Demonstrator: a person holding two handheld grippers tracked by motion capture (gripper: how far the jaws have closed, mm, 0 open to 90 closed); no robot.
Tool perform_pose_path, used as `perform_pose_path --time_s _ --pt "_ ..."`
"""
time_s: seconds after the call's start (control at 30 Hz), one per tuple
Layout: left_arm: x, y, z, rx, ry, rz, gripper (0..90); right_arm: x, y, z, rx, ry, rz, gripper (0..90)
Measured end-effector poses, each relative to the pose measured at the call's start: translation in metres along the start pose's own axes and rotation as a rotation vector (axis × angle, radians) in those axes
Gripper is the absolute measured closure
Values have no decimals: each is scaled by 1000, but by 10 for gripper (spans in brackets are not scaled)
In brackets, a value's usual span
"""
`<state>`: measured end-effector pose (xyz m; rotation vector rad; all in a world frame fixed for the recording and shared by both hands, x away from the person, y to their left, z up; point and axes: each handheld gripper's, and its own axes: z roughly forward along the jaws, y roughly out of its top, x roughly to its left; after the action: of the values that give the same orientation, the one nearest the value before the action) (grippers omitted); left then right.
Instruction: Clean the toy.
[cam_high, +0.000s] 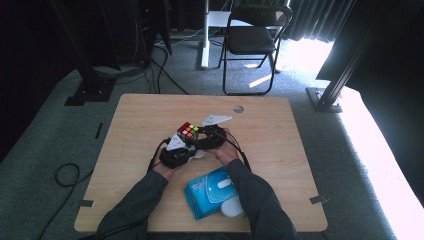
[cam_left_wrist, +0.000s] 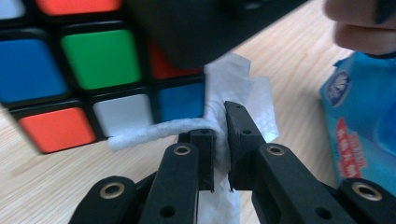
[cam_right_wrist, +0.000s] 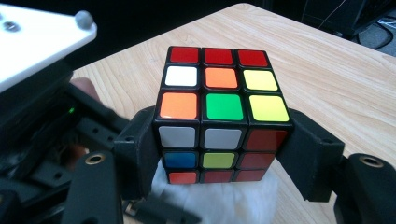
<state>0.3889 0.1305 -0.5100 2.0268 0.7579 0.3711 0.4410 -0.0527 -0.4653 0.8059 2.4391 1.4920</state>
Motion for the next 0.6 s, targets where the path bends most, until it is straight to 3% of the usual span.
perform_pose_path --time_s 0.13,0.6 --pt "-1 1 0 4 1 15 831 -1 0 0 0 0 6 344" --pt "33 -10 -16 -31 127 -80 831 -3 -2 -3 1 -1 9 344"
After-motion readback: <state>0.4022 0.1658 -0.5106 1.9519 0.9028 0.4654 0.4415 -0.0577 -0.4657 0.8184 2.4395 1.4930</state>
